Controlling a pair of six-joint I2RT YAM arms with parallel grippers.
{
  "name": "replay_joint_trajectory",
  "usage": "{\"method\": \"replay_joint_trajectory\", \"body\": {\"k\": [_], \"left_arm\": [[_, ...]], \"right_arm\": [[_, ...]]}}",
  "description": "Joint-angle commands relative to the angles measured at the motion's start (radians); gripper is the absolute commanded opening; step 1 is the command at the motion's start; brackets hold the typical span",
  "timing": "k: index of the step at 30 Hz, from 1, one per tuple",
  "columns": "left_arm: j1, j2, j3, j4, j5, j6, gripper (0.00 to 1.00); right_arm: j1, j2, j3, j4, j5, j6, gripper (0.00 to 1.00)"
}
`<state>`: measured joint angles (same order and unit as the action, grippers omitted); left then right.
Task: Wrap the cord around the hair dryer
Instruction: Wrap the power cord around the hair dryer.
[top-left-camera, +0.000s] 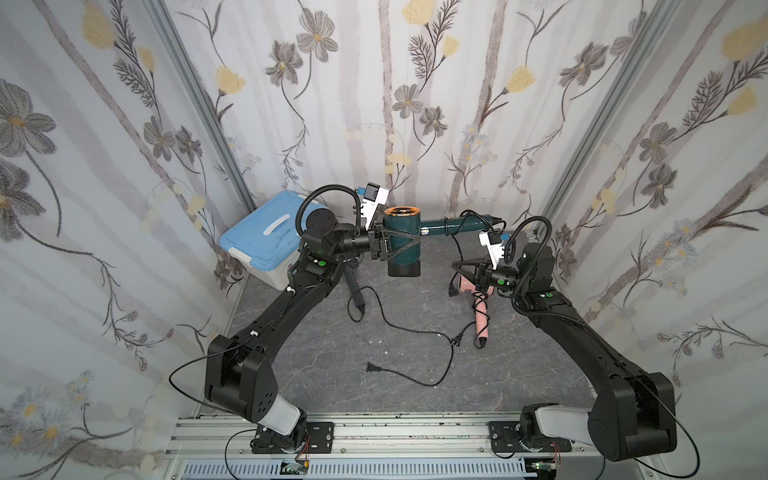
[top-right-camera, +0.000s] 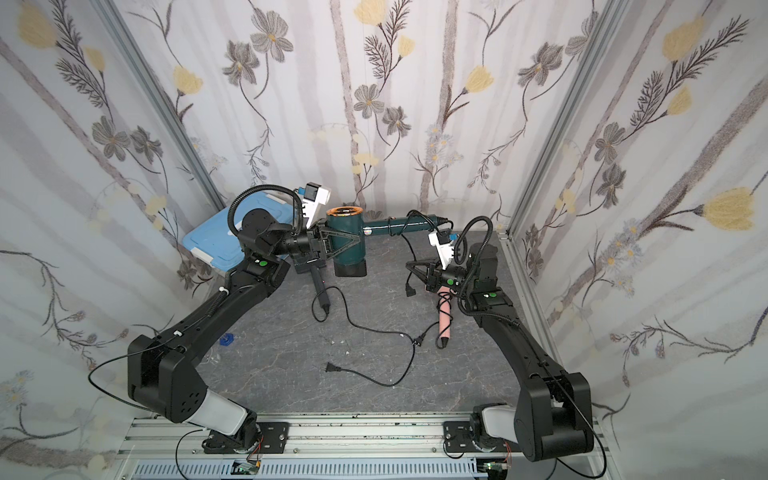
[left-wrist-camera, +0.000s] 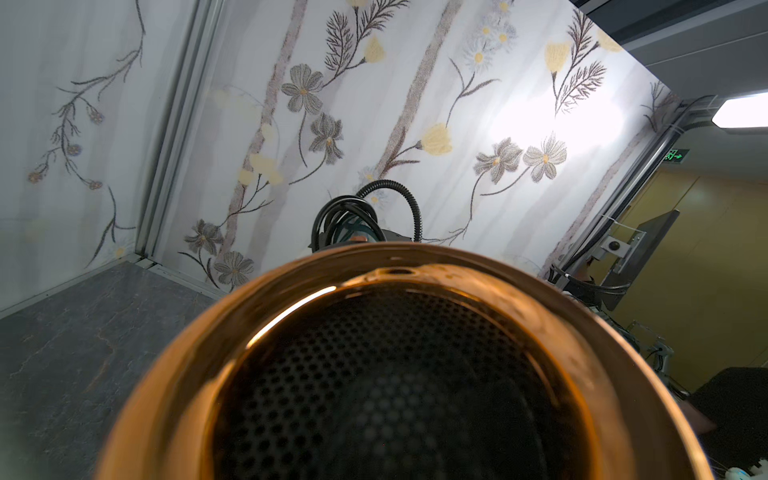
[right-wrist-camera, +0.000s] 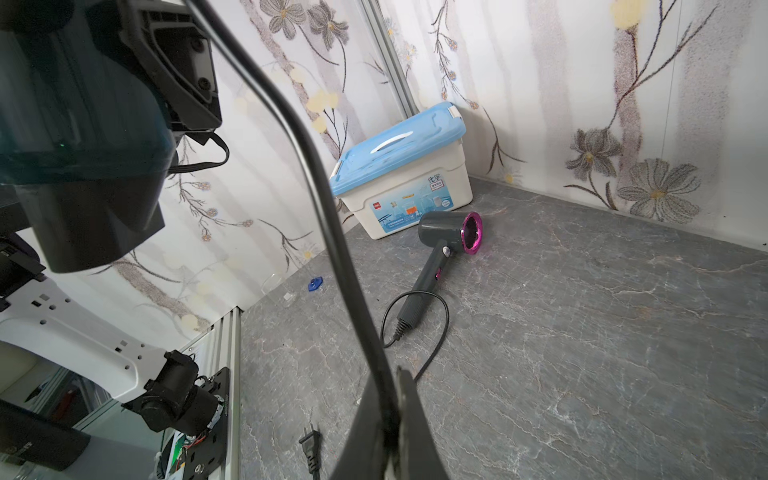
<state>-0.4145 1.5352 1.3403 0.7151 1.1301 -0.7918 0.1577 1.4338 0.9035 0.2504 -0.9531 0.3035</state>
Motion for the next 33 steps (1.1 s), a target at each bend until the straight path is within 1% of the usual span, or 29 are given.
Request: {"method": "replay_joint_trajectory", "body": {"k": [1,3,6,10,12,14,17,20,24,28,33], "left_arm": [[0.009,0.005,-0.013,0.197,-0.101,-0.070,0.00],[0.012,0.008,-0.019,0.187,-0.116,-0.061,0.00],[0.018,-0.001,-0.030,0.090,-0.152,0.008,0.00],[0.022,-0.037,-0.006,-0.237,-0.214,0.235,0.00],[0.021,-0.043,0.018,-0.373,-0.231,0.327,0.00],[0.019,-0.042,0.042,-0.490,-0.239,0.410,0.00],[0.010,-0.041,0.067,-0.649,-0.283,0.524,0.00],[0.008,-0.037,0.057,-0.715,-0.332,0.573,0.00],[0.007,-0.014,0.050,-0.795,-0.389,0.632,0.00],[0.001,0.009,0.053,-0.847,-0.378,0.669,0.00],[-0.035,0.023,0.095,-0.990,-0.381,0.769,0.00]], "right_arm": [[0.035,-0.036,-0.023,0.072,0.096,0.061,0.00],[0.067,-0.071,-0.037,0.052,0.145,0.053,0.00],[0.108,-0.134,-0.048,-0.016,0.225,0.029,0.00],[0.160,-0.220,-0.031,-0.163,0.317,-0.028,0.00],[0.186,-0.246,0.000,-0.259,0.359,-0.069,0.00],[0.208,-0.256,0.049,-0.367,0.401,-0.120,0.00],[0.237,-0.245,0.130,-0.518,0.441,-0.182,0.00],[0.285,-0.224,0.207,-0.638,0.489,-0.234,0.00],[0.367,-0.195,0.327,-0.788,0.586,-0.284,0.00],[0.431,-0.162,0.438,-0.906,0.686,-0.342,0.00],[0.464,-0.113,0.566,-1.023,0.787,-0.413,0.00]]}}
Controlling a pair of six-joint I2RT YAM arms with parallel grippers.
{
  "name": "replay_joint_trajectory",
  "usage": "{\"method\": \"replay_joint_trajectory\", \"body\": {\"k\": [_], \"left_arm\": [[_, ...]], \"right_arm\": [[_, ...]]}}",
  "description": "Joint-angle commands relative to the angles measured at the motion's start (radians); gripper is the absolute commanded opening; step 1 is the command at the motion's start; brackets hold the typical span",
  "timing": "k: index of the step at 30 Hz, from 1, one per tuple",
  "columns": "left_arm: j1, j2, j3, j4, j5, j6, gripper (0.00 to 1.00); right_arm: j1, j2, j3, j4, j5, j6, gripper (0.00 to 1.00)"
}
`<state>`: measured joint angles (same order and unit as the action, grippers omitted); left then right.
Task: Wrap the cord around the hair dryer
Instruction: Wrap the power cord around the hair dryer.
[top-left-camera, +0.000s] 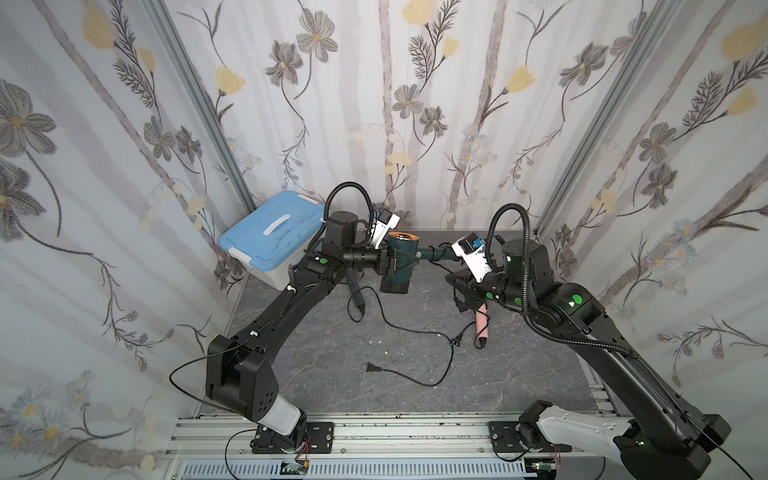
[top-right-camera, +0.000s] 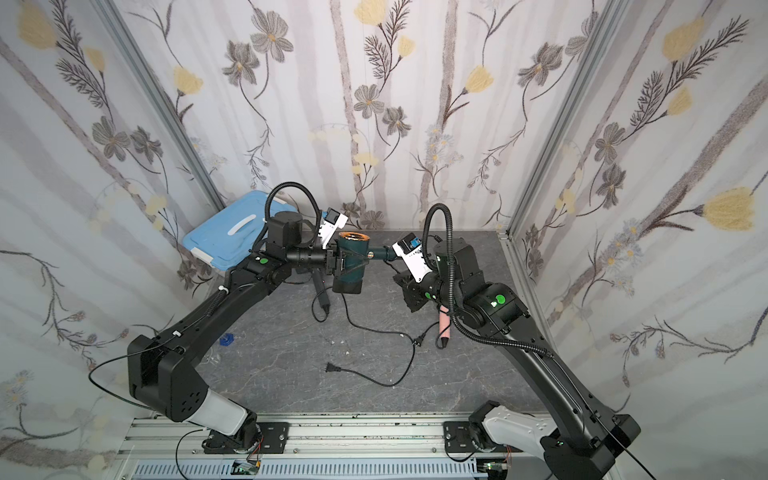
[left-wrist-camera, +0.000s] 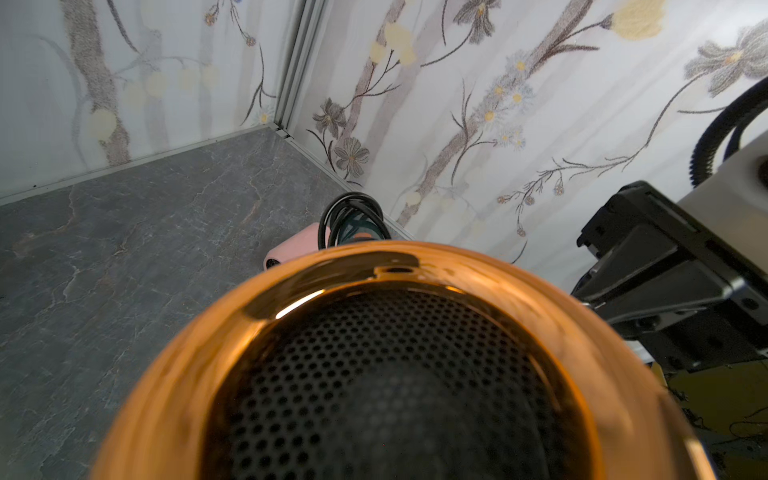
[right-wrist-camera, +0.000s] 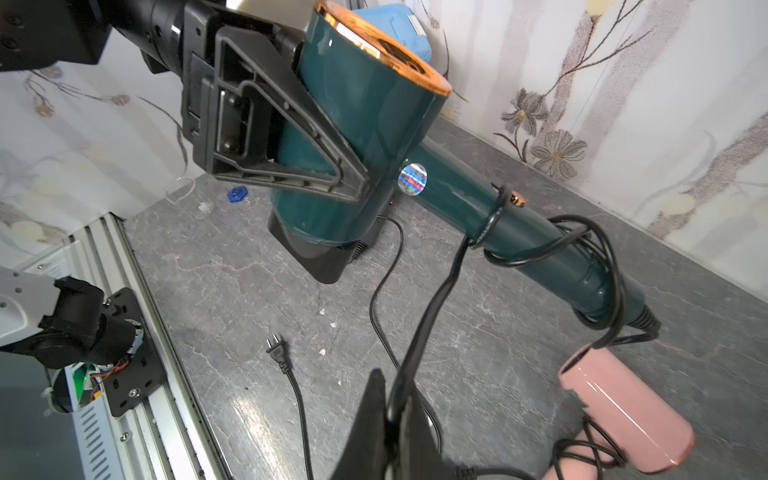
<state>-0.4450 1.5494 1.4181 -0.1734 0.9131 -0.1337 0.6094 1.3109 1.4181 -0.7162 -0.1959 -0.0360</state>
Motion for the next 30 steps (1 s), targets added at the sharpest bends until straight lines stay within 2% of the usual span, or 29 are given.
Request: {"method": "replay_joint_trajectory", "body": {"k": [1,11,16,22,30], "left_arm": [[-0.014,0.010,0.022,-0.129,-0.170,0.130,0.00],[-0.122,0.016,0.028,-0.283,-0.175,0.241,0.00],[-0.180,0.004,0.028,-0.341,-0.169,0.281,0.00],[-0.210,-0.016,0.028,-0.389,-0.146,0.324,0.00],[-0.260,-0.009,0.022,-0.411,-0.122,0.352,0.00]], "right_arm": [[0.018,0.019,0.077,-0.072,0.050,-0.086,0.00],[0.033,0.109,0.237,-0.154,0.196,-0.209,0.00],[0.032,0.148,0.251,-0.147,0.262,-0.271,0.00],[0.029,0.194,0.249,-0.123,0.363,-0.327,0.00],[0.005,0.212,0.254,-0.059,0.359,-0.366,0.00]]}}
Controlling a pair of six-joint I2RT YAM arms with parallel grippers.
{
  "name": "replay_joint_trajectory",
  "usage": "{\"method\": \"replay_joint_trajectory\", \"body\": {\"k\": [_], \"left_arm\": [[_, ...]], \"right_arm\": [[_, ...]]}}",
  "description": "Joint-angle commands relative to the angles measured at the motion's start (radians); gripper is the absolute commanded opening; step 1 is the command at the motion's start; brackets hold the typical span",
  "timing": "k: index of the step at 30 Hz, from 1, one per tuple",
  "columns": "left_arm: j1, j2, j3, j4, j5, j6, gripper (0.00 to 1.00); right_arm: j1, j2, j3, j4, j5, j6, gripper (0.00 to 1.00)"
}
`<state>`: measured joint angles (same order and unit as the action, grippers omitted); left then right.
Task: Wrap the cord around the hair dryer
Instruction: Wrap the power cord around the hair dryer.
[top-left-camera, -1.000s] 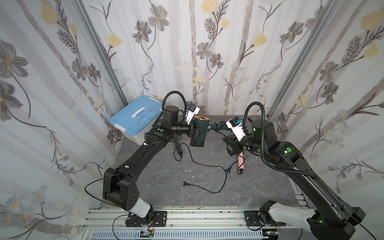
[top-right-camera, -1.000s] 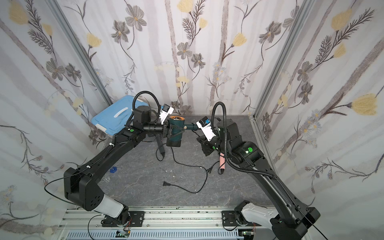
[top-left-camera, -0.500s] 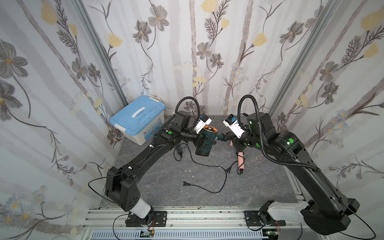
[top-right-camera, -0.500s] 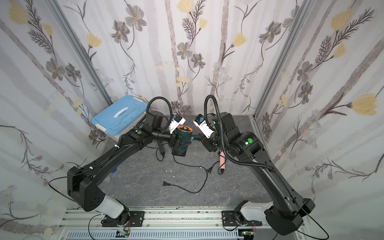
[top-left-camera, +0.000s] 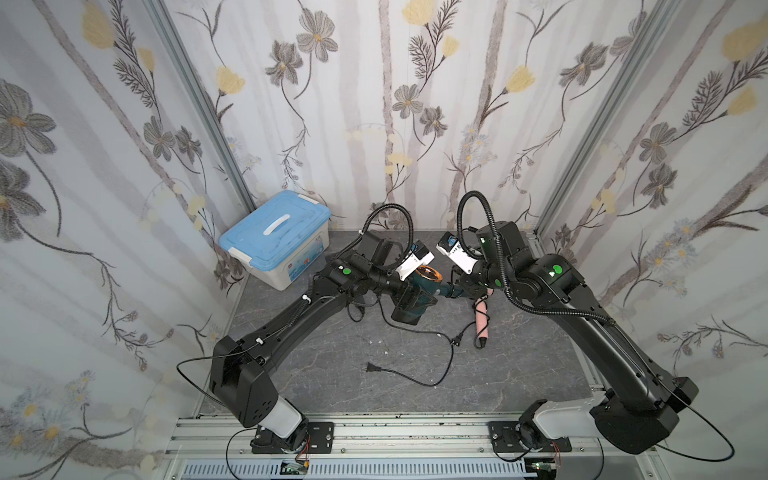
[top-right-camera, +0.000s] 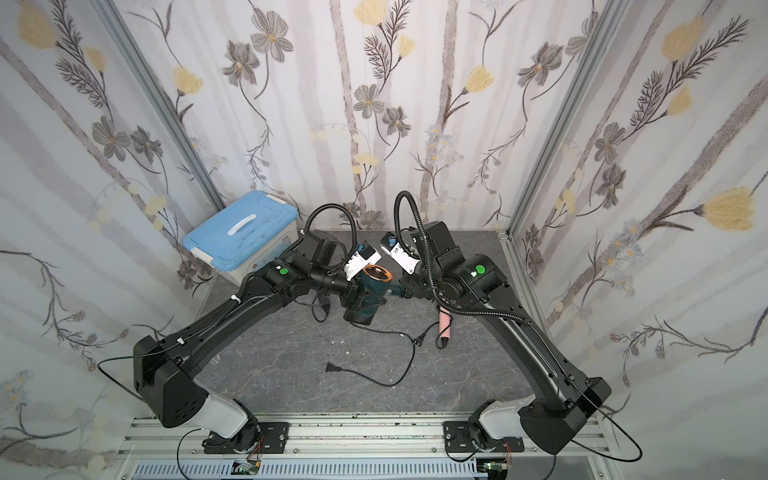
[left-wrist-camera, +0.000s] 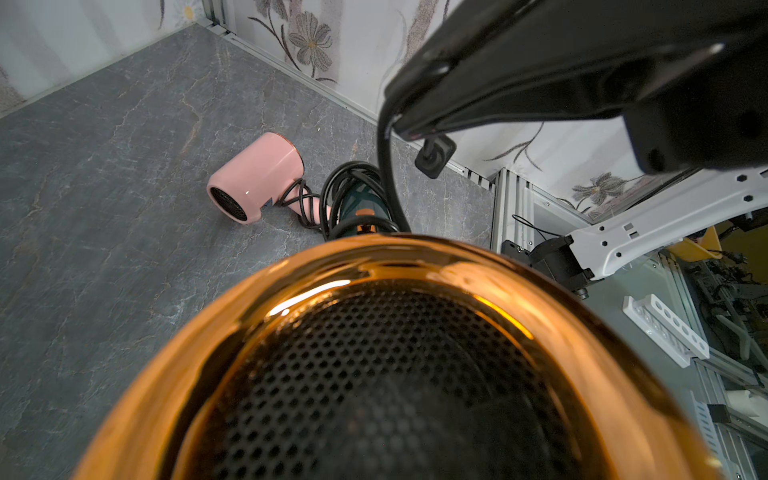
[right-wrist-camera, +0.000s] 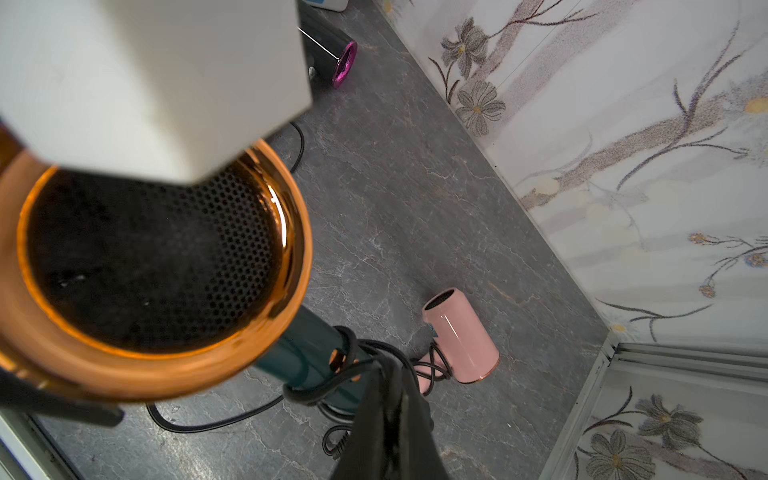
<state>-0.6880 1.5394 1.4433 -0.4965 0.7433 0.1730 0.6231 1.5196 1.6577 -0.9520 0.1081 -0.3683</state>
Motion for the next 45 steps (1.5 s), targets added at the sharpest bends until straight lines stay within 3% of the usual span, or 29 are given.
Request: {"method": "replay_joint_trajectory", "body": {"k": [1,10,20,28,36,45], "left_arm": [[-0.021,0.001,-0.004,-0.087,0.049,0.046,0.00],[-0.022,-0.006,0.003,-0.101,0.101,0.039,0.00],[-0.019,-0.013,0.003,-0.082,0.177,0.009,0.00],[-0.010,-0.023,0.003,-0.051,0.231,-0.022,0.00],[0.003,0.006,0.035,-0.133,0.323,0.032,0.00],[0.084,0.155,0.027,-0.137,0.543,0.033,0.00]], "right_arm": [[-0.011,0.005,0.014,0.179,0.054,-0.036,0.00],[-0.037,0.011,-0.055,0.232,0.008,-0.082,0.00],[-0.058,0.007,-0.178,0.310,-0.035,-0.074,0.28],[-0.059,0.022,-0.202,0.315,-0.119,-0.075,0.33],[-0.112,0.031,-0.287,0.313,-0.301,-0.121,0.45],[-0.209,0.125,-0.371,0.336,-0.559,-0.137,0.47]]}}
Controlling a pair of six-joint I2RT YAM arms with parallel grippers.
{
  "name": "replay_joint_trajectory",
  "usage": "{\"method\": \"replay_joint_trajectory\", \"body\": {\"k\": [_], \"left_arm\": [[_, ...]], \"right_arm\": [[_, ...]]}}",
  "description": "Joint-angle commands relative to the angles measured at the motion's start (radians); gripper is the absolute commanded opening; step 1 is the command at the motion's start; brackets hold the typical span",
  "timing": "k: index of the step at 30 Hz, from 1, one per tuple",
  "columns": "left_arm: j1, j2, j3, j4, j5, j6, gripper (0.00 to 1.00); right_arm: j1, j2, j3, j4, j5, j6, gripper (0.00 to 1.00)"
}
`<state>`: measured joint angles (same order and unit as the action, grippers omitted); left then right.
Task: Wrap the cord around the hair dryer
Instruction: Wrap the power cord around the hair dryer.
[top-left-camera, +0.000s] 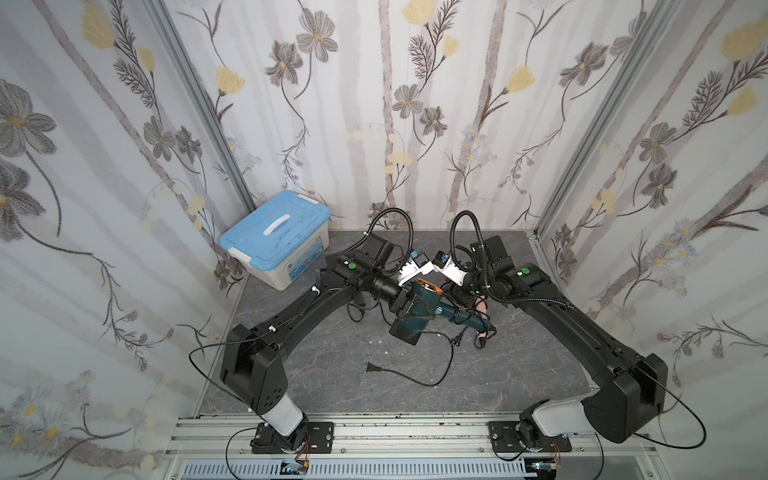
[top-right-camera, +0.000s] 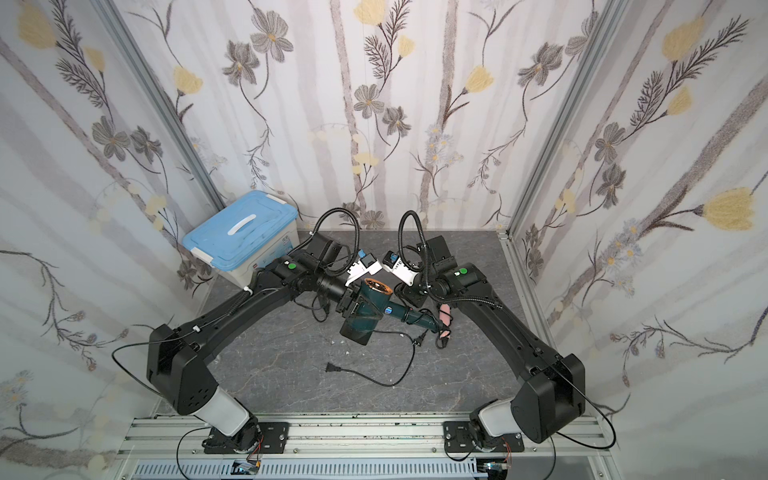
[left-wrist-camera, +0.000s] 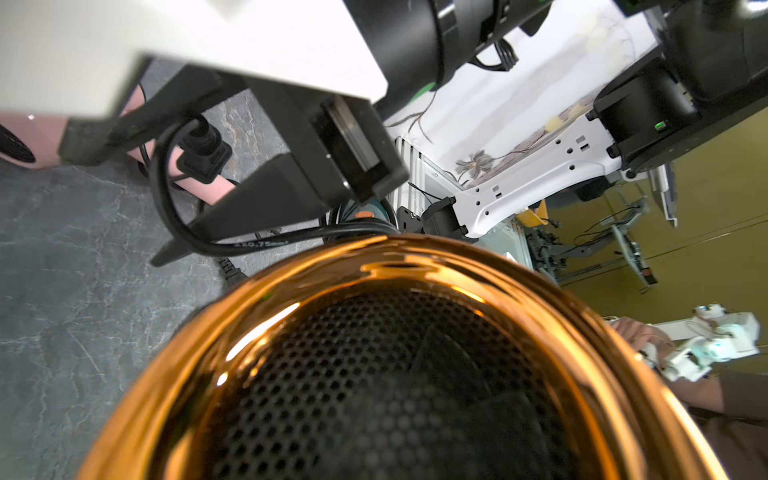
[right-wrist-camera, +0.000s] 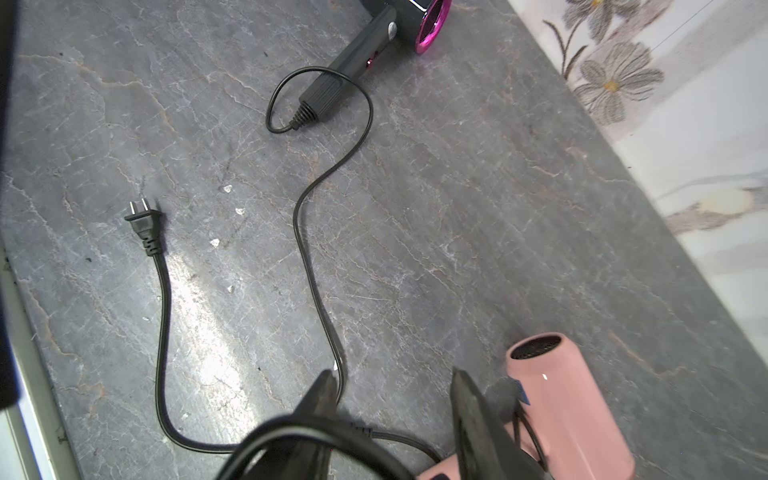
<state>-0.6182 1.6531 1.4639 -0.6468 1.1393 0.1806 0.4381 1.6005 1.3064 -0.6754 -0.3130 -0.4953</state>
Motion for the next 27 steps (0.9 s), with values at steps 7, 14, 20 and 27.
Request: {"method": "replay_joint_trajectory", "body": {"k": [7,14,20,27], "left_arm": [[0.033,0.105,0.001,0.009,0.169,0.044,0.00],[0.061,0.190,0.062,-0.077,0.203,0.088,0.00],[0.065,0.236,0.097,-0.112,0.222,0.112,0.00],[0.077,0.243,0.099,-0.116,0.228,0.114,0.00]], "right_arm": [[-0.093,0.133,-0.026,0.051,-0.210,0.011,0.52],[-0.140,0.136,-0.025,0.025,-0.215,0.025,0.66],[-0.170,0.124,-0.037,0.011,-0.220,0.050,0.72],[-0.203,0.079,-0.052,0.011,-0.253,0.059,0.77]]}}
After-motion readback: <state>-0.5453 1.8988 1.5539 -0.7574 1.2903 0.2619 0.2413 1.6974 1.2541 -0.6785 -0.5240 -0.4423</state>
